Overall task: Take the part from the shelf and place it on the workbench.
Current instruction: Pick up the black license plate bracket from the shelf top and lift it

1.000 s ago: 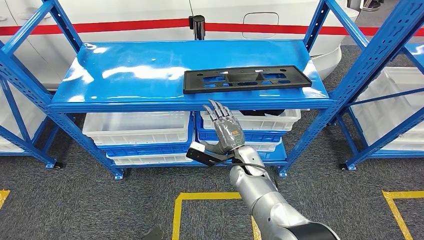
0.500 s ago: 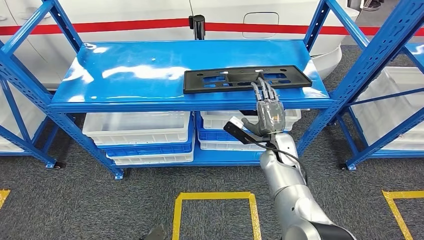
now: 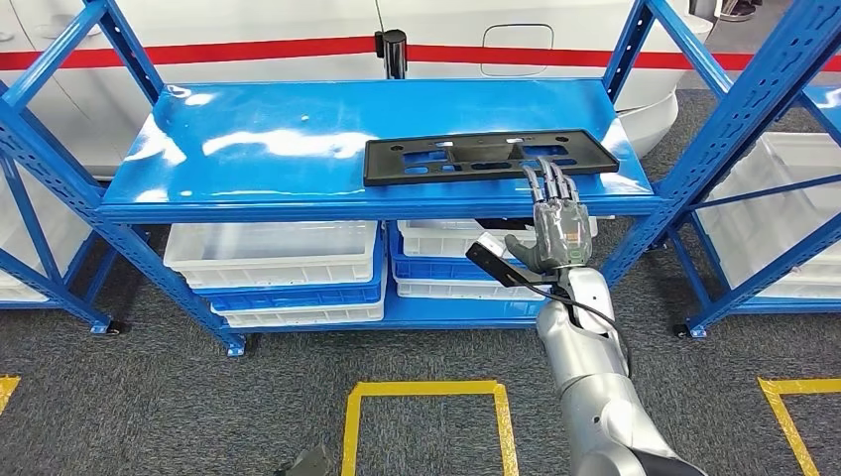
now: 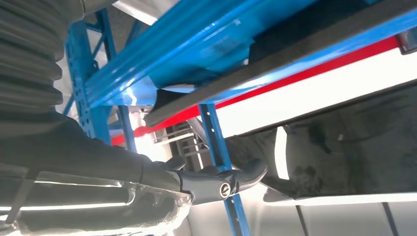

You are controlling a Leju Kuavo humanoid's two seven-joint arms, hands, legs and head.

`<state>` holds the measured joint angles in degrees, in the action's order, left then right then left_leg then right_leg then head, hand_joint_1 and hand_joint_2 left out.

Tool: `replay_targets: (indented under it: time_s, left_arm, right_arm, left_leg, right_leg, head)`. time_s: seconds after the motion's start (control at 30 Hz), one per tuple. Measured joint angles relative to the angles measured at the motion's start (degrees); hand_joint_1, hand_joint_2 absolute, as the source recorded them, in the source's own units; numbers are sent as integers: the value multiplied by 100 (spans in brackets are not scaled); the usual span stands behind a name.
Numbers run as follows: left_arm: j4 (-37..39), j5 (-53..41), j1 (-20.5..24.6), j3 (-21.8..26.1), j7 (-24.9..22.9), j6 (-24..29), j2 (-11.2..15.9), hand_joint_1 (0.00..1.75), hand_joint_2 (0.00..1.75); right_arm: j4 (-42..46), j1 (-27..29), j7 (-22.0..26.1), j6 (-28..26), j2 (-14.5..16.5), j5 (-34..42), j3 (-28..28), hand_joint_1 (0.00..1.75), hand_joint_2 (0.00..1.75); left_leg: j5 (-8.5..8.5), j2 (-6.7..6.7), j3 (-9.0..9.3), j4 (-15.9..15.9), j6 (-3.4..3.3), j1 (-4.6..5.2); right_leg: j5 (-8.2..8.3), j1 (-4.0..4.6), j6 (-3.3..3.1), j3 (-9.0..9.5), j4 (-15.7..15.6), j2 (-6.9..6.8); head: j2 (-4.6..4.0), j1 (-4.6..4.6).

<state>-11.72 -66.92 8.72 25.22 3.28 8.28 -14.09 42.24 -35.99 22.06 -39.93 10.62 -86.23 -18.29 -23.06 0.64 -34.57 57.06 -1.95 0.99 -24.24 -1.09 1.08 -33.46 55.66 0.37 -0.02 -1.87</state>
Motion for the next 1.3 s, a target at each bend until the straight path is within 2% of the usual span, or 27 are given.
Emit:
replay_targets:
  time_s: [0.7,0.87,1.03,1.13,1.17,1.2,1.27,1.3]
  left_arm:
    - [0,174,-3,3,-9,-146,-7,0,0]
    - [0,211,-15,18,-13,-129,-7,0,0]
    - [0,228,-22,40,-13,-105,-7,0,0]
    - [0,235,-25,57,-13,-95,-12,0,0]
    - [0,244,-25,61,-14,-84,-16,0,0]
    - [0,255,-26,65,-14,-72,-22,0,0]
    - [0,272,-31,73,-16,-57,-34,0,0]
    - [0,273,-37,78,-16,-56,-38,0,0]
  right_arm:
    - [-14,182,-4,0,-50,188,52,0,175]
    - [-49,224,6,0,-55,191,52,0,175]
    - [-72,254,6,0,-54,190,52,0,175]
    - [-75,247,6,0,-49,190,55,0,175]
    - [-78,238,7,0,-50,190,56,0,175]
    - [-83,230,7,0,-52,189,56,0,175]
    - [-102,238,7,0,-62,184,56,0,175]
    - [-114,258,7,0,-69,180,56,0,175]
  left_leg:
    - [0,0,-1,0,0,0]
    - [-9,1,-10,14,-9,14]
    - [-30,1,-32,51,-63,27]
    - [24,-5,29,-62,-153,-1]
    - [58,-12,64,-122,-188,-15]
    - [85,-20,92,-169,-213,-27]
    - [98,-27,89,-180,-230,-12]
    - [98,-23,82,-178,-230,-8]
  right_leg:
    - [0,0,0,0,0,0]
    - [2,-29,4,6,-5,-1]
    - [11,-49,24,9,-12,-1]
    - [-9,-23,62,-8,3,-3]
    - [-91,-11,49,-78,149,-6]
    - [-223,-1,20,-211,421,-10]
    - [-552,-5,-40,-611,1242,-14]
    - [-650,-5,-39,-777,1565,-15]
  head:
    - [0,0]
    - [0,0]
    - [0,-1]
    - [0,3]
    - [0,8]
    - [0,15]
    - [0,21]
    - [0,21]
